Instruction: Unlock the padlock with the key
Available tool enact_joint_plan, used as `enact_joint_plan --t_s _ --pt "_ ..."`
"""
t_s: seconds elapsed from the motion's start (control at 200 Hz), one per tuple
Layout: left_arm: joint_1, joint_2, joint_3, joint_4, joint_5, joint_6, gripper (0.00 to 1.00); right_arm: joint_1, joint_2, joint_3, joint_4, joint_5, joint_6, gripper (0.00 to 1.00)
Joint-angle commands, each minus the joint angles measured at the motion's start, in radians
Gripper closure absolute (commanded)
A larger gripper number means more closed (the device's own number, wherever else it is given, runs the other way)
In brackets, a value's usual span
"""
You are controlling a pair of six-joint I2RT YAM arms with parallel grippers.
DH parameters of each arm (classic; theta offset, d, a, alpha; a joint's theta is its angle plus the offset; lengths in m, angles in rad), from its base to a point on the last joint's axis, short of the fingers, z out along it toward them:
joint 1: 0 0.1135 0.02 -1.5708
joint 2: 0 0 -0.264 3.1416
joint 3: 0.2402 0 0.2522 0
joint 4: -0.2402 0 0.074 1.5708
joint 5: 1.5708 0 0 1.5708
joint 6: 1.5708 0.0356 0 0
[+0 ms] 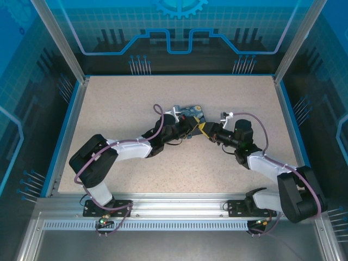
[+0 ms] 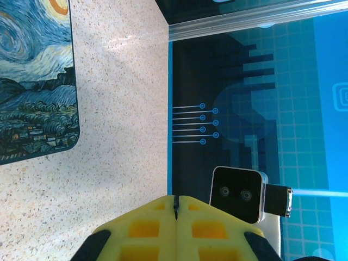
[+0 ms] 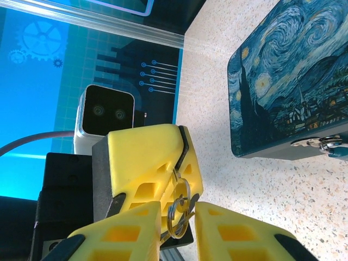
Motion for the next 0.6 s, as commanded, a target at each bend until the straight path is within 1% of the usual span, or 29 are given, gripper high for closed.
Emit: enact_joint_plan --t_s 0.0,0.195,0.27,0.335,0.375,0.465,0.485,0.53,0.595 --pt "-0.004 0.012 0.011 0.041 -0.029 0.022 1.0 0.012 -0.025 0.0 0.024 -0.007 0.014 0.77" --pt "-0.009 0.01 0.001 0.053 -0.031 0.015 1.0 0.012 -0.01 0.027 0.024 0.003 0.023 0.77" --pt "-0.011 0.007 -0.005 0.059 -0.032 0.014 1.0 0.011 -0.002 0.037 0.021 0.009 0.024 0.74" --pt "-0.013 0.003 -0.011 0.063 -0.035 0.014 1.0 0.012 0.011 0.043 0.028 0.012 0.027 0.69" --pt "-0.013 0.0 -0.013 0.064 -0.037 0.014 1.0 0.012 0.017 0.048 0.033 0.015 0.032 0.64" --pt "-0.014 -0.004 -0.017 0.064 -0.037 0.014 1.0 0.009 0.025 0.051 0.032 0.024 0.03 0.43" --pt "-0.014 -0.005 -0.019 0.065 -0.038 0.013 1.0 0.006 0.024 0.051 0.03 0.026 0.029 0.4" --pt "-0.014 -0.008 -0.021 0.063 -0.039 0.014 1.0 0.001 0.023 0.048 0.03 0.033 0.029 0.37" --pt "-0.014 -0.011 -0.021 0.06 -0.04 0.015 1.0 -0.007 0.023 0.048 0.029 0.034 0.031 0.36"
